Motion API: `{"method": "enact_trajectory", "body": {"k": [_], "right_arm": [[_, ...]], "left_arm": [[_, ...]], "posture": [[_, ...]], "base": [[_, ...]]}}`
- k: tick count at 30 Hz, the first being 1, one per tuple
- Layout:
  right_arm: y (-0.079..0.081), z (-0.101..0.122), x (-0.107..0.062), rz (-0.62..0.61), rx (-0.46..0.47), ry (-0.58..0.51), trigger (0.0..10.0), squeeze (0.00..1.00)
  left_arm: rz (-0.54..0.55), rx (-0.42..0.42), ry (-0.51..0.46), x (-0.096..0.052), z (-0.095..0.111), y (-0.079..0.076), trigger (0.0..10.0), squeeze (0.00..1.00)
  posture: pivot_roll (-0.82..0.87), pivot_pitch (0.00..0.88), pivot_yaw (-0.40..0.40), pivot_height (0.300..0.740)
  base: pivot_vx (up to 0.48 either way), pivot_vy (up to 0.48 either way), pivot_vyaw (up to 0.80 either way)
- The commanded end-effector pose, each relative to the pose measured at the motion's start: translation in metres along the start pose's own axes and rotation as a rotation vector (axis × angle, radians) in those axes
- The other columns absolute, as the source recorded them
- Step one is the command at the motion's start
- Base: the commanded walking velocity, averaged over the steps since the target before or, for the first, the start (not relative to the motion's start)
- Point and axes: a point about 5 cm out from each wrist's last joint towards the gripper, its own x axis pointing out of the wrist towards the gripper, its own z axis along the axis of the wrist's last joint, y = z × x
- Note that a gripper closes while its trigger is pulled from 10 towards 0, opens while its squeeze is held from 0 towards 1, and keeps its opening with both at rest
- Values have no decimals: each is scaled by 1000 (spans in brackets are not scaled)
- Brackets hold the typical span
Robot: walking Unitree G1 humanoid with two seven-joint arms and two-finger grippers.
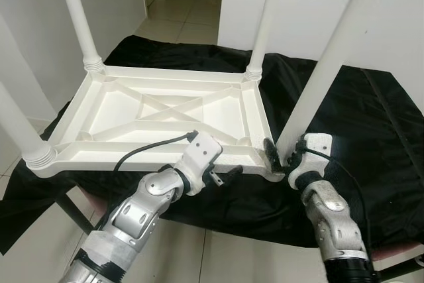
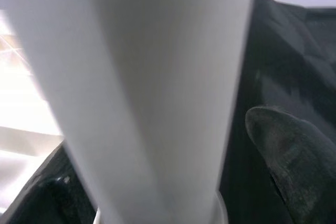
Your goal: Building children table
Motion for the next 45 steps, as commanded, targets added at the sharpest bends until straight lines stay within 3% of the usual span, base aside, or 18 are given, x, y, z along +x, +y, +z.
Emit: {"method": "enact_trajectory", "body": {"k": [1, 6, 11, 12, 13, 14, 25, 26, 37, 39, 45], "right_arm": [[2, 0, 4, 83, -28, -8, 10000, 0], [2, 1, 6, 138, -42, -4, 10000, 0], [5, 4, 19, 286, -87, 0, 10000, 0], [6, 4, 22, 322, -104, 10, 6039, 0], [6, 4, 22, 322, -104, 10, 6039, 0], [6, 1, 23, 340, -109, 31, 0, 0], [-1, -16, 14, 339, -57, 94, 0, 0], [-2, -21, 14, 282, -25, 115, 10000, 0], [9, -25, 17, 148, 13, 117, 10000, 0], [13, -23, 21, 24, 67, 112, 10000, 0], [27, -21, 20, -135, 118, 92, 10000, 0]], "left_arm": [[-98, 19, 7, -1, -1, -6, 10000, 0], [-101, 22, 8, -1, -1, -6, 10000, 0], [-106, 31, 8, -1, 0, -6, 10000, 0], [-105, 34, 7, 0, 1, -5, 10000, 0], [-105, 34, 7, 0, 1, -5, 10000, 0], [-103, 39, 4, 1, 2, -5, 10000, 0], [-92, 46, 4, 1, 3, -3, 10000, 0], [-91, 50, 7, 0, 3, -2, 10000, 0], [-88, 53, 13, -1, 2, -1, 10000, 0], [-90, 55, 20, -3, 0, -2, 10000, 0], [-84, 53, 26, -4, -1, -2, 10000, 0]], "posture": [[-44, 0, -41, 740], [-44, 0, -41, 740], [-35, 0, -38, 740], [-28, 0, -41, 740], [-28, 0, -41, 740], [-28, 0, -41, 740], [-16, 0, -48, 740], [-10, 0, -51, 740], [0, 0, -52, 740], [5, 0, -50, 740], [15, 0, -63, 740]], "base": [[0, 0, 0], [0, 0, 0], [0, 0, 0], [0, 0, 0], [0, 0, 0], [0, 0, 0], [0, 0, 0], [0, 0, 0], [0, 0, 0], [0, 0, 0], [0, 0, 0]]}}
